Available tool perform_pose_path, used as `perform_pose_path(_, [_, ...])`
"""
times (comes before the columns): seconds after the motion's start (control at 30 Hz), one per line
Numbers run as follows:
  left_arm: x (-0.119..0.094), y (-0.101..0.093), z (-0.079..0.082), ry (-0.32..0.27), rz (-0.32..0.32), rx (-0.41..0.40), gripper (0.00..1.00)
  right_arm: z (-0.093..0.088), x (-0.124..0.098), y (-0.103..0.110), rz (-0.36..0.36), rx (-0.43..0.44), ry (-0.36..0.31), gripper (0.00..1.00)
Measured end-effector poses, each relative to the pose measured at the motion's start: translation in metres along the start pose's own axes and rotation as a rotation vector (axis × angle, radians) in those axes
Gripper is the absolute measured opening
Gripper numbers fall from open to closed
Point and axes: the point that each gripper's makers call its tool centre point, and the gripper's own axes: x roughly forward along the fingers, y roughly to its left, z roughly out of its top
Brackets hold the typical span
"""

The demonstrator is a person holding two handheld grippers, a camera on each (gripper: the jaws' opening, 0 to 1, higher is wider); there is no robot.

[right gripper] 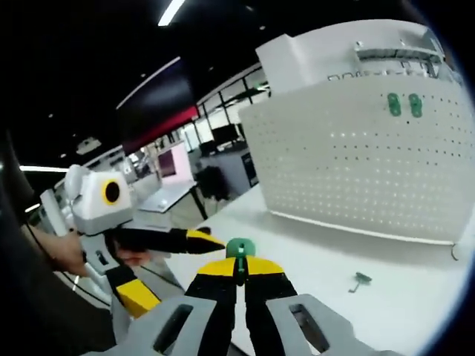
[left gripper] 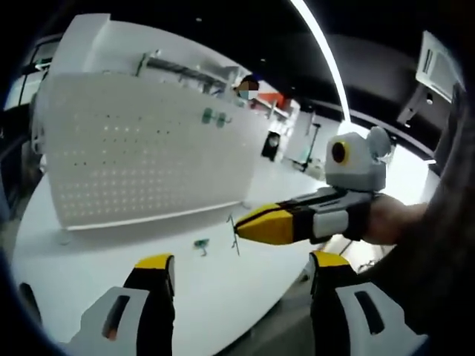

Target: Insert the hook assembly into the mounting plate slot until the hook locks in place.

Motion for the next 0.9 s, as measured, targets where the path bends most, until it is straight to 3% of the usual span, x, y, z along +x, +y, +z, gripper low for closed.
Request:
perform_pose_path(0.47, [-0.002, -0.007, 0.007, -0.011, -0.004, 0.018, 0.92, -0.002, -0.002, -0.003, -0.03, -0.1, 0.013, 0.0])
perform_pose_path(0.73, [0.0, -0.006, 0.01, -0.02, 0.005, -0.002, 0.99, 0.0, -0.005, -0.02, -0.095, -0.143, 0.012, 0.01])
perform_pose_path(0.9, [0.003, -0.008, 0.005, 0.004, -0.003, -0.013, 1.0, 0.006, -0.009, -0.038, -0.151, -0.16, -0.007, 0.01])
